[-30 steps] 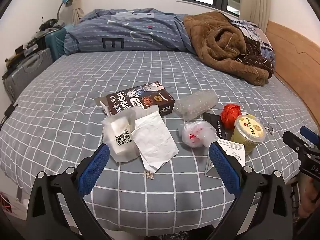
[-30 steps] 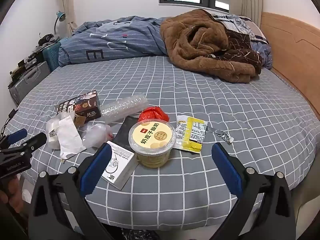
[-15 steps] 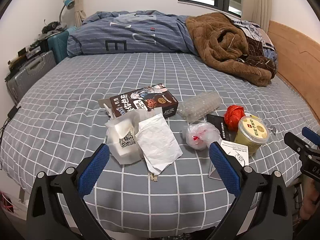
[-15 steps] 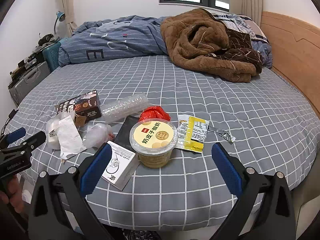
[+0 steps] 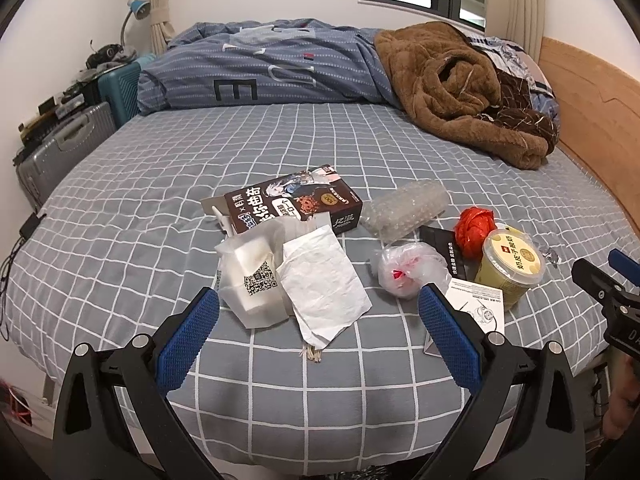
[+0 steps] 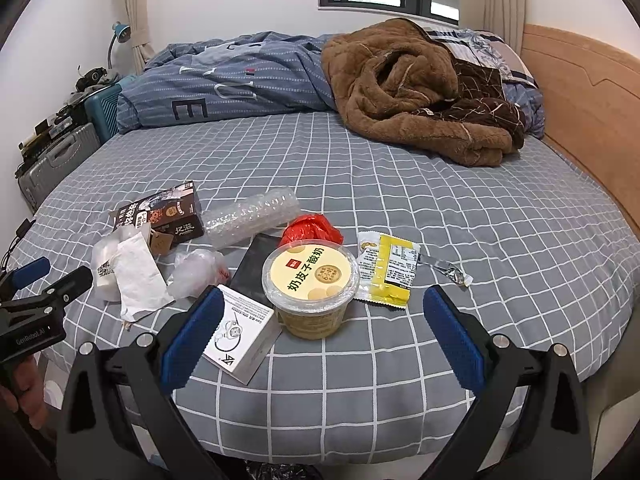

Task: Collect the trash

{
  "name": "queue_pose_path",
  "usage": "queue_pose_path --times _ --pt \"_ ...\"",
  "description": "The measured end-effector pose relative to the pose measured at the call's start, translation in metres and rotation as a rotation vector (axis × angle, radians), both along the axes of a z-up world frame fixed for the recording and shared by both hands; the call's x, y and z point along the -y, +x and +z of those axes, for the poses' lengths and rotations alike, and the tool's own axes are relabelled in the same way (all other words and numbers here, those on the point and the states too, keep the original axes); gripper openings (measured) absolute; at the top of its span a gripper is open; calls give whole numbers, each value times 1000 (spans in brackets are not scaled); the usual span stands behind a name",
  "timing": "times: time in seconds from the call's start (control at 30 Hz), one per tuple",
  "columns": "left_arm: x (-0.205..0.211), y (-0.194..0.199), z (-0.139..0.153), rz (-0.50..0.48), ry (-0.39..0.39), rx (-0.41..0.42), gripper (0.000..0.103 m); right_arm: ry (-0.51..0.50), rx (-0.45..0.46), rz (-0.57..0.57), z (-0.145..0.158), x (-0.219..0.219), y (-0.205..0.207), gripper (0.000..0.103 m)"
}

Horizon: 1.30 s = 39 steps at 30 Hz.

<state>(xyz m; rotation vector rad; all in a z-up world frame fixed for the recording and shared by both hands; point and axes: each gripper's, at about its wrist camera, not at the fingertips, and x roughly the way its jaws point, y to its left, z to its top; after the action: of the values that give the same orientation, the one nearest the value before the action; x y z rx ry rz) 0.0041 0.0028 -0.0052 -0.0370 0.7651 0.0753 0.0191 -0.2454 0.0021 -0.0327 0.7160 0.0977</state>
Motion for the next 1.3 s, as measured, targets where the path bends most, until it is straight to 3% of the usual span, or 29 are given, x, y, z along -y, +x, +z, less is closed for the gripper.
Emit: queue_pose_path --times 1.3 --pt "1 1 -3 1 2 -3 97 -20 15 -36 2 2 3 96"
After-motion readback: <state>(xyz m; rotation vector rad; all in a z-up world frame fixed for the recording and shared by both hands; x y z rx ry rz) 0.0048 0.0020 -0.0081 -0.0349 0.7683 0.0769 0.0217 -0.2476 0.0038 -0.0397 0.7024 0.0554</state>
